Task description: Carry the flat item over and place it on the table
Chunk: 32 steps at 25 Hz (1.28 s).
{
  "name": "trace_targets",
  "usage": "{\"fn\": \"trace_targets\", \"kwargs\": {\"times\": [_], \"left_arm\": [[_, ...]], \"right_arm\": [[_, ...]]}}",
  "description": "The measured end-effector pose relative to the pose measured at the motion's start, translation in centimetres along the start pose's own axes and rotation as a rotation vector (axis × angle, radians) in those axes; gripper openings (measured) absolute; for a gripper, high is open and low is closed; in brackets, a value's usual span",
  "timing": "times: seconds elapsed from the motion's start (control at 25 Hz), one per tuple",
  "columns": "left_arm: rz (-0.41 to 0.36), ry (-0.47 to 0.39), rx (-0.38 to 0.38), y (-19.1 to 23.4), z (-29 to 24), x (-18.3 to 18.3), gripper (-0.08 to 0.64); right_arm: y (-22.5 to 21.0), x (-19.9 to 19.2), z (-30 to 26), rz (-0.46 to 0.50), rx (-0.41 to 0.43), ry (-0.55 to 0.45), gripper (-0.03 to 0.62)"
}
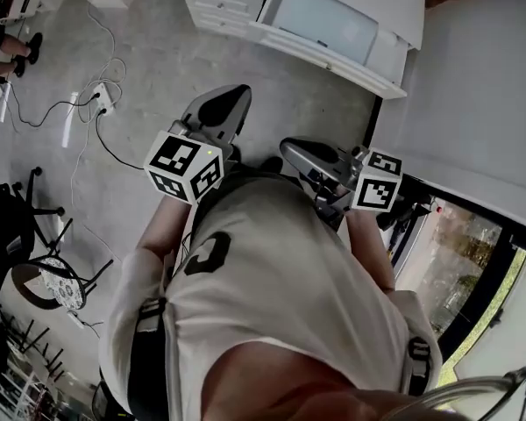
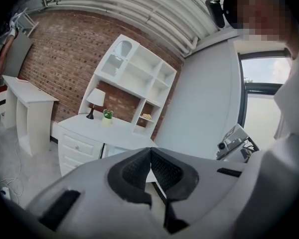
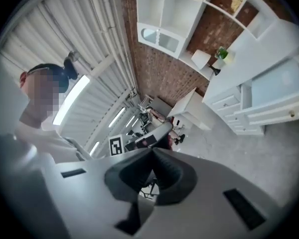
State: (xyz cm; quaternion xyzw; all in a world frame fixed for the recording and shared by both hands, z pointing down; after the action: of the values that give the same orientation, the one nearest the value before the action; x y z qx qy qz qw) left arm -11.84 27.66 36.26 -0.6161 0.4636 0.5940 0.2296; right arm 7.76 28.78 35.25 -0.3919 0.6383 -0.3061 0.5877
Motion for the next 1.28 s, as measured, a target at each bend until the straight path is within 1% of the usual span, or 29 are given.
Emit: {"fn": "trace_targets", "kwargs": {"times": [0.08,0.12,0.16,0.2,0.36,0.44,0.48,0.52,0.68,0.8,0.92,1.08,1.12,1.2,1.24,1.28], "left_arm": [[-0.020,-0.001,-0.024,0.0,0.3,-0.1,0.020],[-0.036,0.000,-0.038,-0.1,0.4,0.0,0.020],[-0.055,0.002,-0.054,-0.3,0.4,0.1,0.020],[-0.074,0.003,-0.068,-0.6,0.4,0.2,0.020],[-0.142,-0.004,-0.112,-2.1,-0.3,0.9,0.020],[-0.174,-0.011,-0.129,-3.0,-0.6,1.1,0.020],[-0.187,-0.014,-0.139,-3.4,-0.7,1.2,0.020],[-0.195,-0.015,-0.151,-3.8,-0.8,1.3,0.020],[-0.207,-0.011,-0.180,-4.8,-1.1,1.4,0.020],[-0.220,-0.008,-0.206,-5.5,-1.5,1.5,0.020],[-0.230,-0.011,-0.220,-6.0,-1.9,1.8,0.020],[-0.186,-0.009,-0.214,-6.4,-2.2,2.2,0.020],[-0.180,-0.006,-0.208,-6.4,-2.3,2.2,0.020],[-0.189,0.012,-0.171,-6.3,-2.6,2.0,0.020],[-0.191,0.020,-0.152,-6.2,-2.6,1.9,0.020],[-0.185,0.022,-0.141,-6.2,-2.7,1.9,0.020]], "right_arm": [[1.0,-0.3,-1.4,0.066,-0.010,0.065,0.012],[1.5,-0.5,-2.1,0.094,-0.015,0.091,0.046],[2.0,-0.7,-2.7,0.116,-0.018,0.110,0.101],[2.3,-0.8,-3.2,0.131,-0.020,0.120,0.114],[2.8,-0.6,-4.5,0.155,-0.037,0.124,0.114],[3.0,-0.7,-4.3,0.171,-0.047,0.112,0.095],[3.1,-0.8,-4.1,0.178,-0.055,0.099,0.045],[3.3,-0.9,-3.8,0.183,-0.061,0.085,0.011],[3.7,-1.2,-2.6,0.188,-0.047,0.064,0.009],[3.7,-1.4,-1.8,0.173,-0.005,0.050,0.008],[3.8,-1.4,-0.9,0.158,0.075,0.025,0.008],[3.6,-1.4,0.6,0.106,0.190,-0.016,0.006],[3.6,-1.3,1.0,0.094,0.224,-0.023,0.006],[4.0,-1.1,1.6,0.079,0.305,-0.044,0.007],[4.1,-1.0,2.0,0.074,0.325,-0.054,0.007],[4.0,-0.9,2.4,0.071,0.322,-0.060,0.008]]}}
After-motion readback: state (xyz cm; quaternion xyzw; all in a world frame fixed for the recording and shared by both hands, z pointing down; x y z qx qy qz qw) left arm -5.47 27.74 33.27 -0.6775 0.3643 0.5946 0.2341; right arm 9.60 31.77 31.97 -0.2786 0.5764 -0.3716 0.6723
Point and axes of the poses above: the fingertips, and each gripper's own axes: z backward along the fingers, y to its left, x out of its top, the point moved 8 cm from there along z, backward along the fingers, and after that the axes turned 6 degrees about -z, right-handed, at the moved point
